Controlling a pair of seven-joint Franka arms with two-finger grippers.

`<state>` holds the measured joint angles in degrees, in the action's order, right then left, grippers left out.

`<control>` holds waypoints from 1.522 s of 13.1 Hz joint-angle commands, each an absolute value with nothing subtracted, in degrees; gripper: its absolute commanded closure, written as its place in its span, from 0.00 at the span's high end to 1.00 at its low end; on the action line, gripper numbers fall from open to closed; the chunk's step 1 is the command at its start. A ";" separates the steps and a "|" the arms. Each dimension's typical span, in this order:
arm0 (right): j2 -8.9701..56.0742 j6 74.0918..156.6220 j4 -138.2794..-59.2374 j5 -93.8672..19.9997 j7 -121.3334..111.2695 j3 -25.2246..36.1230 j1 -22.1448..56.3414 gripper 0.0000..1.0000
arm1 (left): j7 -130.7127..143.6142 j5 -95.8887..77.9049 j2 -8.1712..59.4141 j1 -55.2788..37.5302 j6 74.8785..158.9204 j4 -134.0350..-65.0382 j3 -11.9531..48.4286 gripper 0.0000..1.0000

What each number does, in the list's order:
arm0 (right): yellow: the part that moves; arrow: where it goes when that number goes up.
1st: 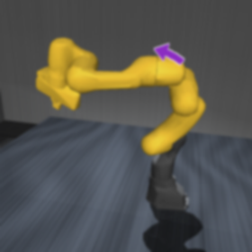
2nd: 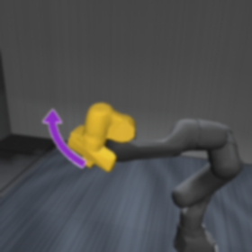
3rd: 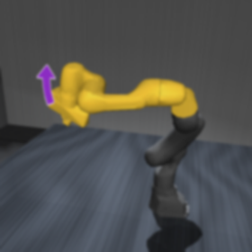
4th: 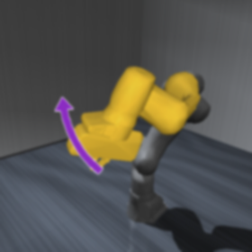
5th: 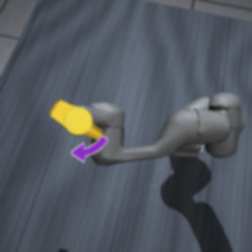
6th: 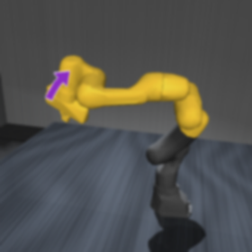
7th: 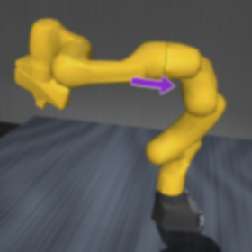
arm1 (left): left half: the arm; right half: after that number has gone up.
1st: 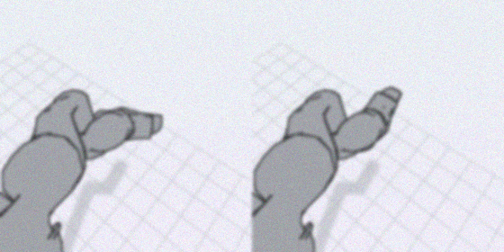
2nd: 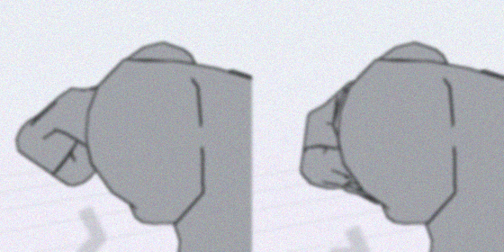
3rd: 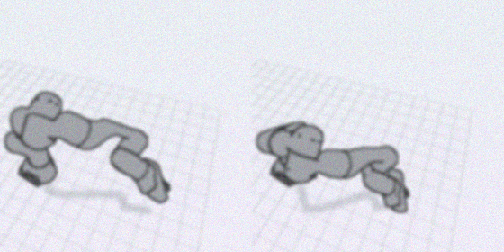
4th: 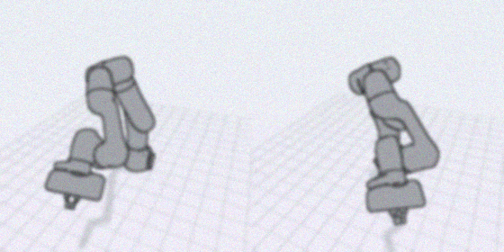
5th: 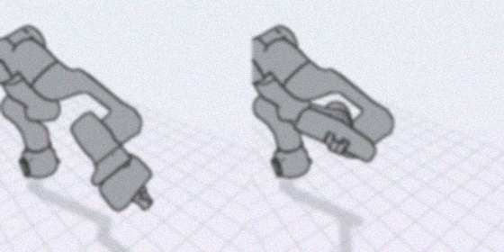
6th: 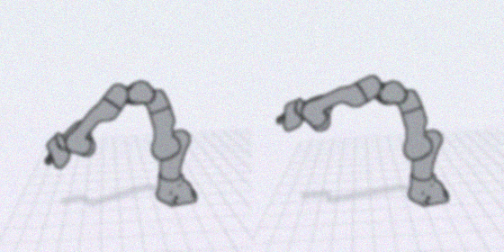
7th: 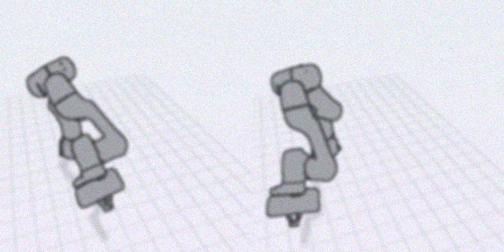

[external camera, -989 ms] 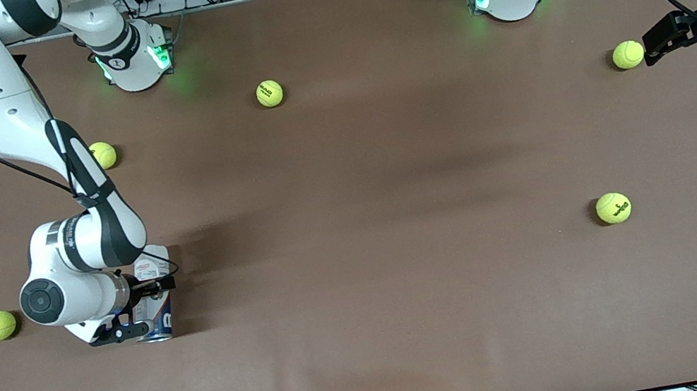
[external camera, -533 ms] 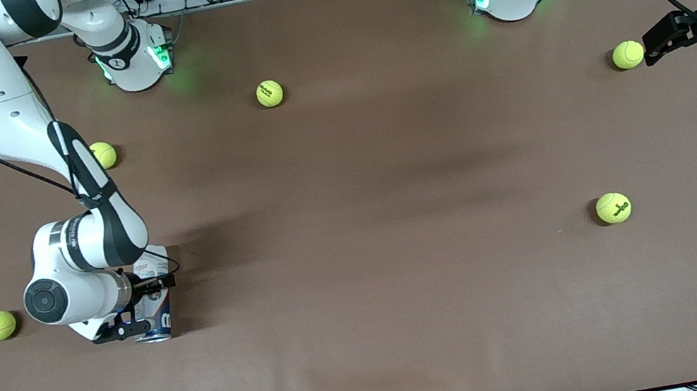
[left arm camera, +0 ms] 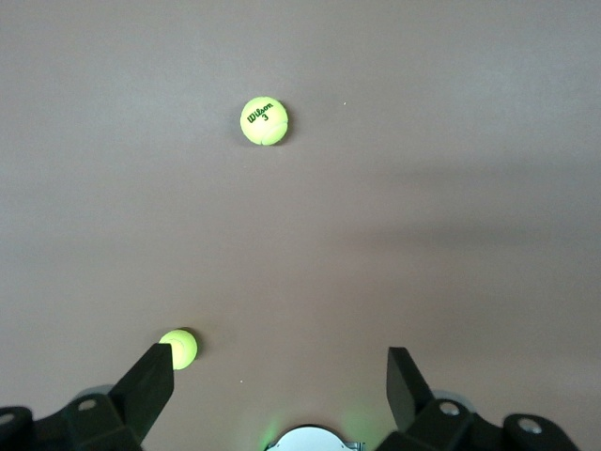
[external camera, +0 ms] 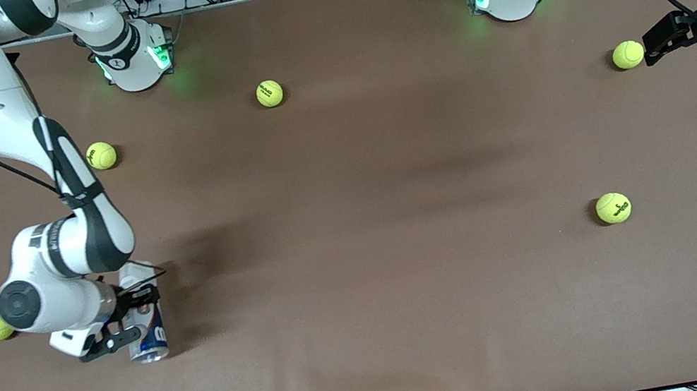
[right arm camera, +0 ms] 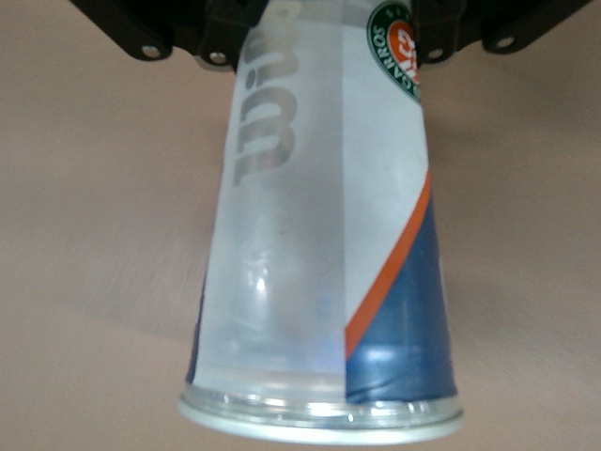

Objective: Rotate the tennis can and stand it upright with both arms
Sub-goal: 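Carry the can with the right gripper to the table's middle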

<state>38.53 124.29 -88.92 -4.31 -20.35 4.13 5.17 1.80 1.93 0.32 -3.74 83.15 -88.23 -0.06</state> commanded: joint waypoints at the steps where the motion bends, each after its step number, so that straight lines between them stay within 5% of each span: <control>1: 37.09 123.40 -85.62 -5.19 -32.47 3.34 5.09 0.55 | 0.79 2.72 0.88 -3.60 82.62 -86.92 0.09 1.00; 6: 37.00 124.01 -82.53 -5.36 -49.89 3.16 13.25 0.60 | 0.88 2.46 1.14 -3.60 82.62 -86.84 0.09 1.00; 15: 42.44 134.81 -81.83 -0.18 -56.52 3.43 41.20 0.71 | 0.88 2.29 1.76 -3.52 82.71 -86.22 0.09 1.00; 20: 46.93 135.18 -79.28 1.67 -55.21 3.69 45.00 0.71 | 0.79 2.37 1.67 -3.52 82.71 -86.13 0.09 1.00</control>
<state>45.37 135.22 -81.48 0.44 -55.11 2.97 44.54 1.80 1.93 0.98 -3.73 83.22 -87.77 -0.06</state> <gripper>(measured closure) 0.286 0.000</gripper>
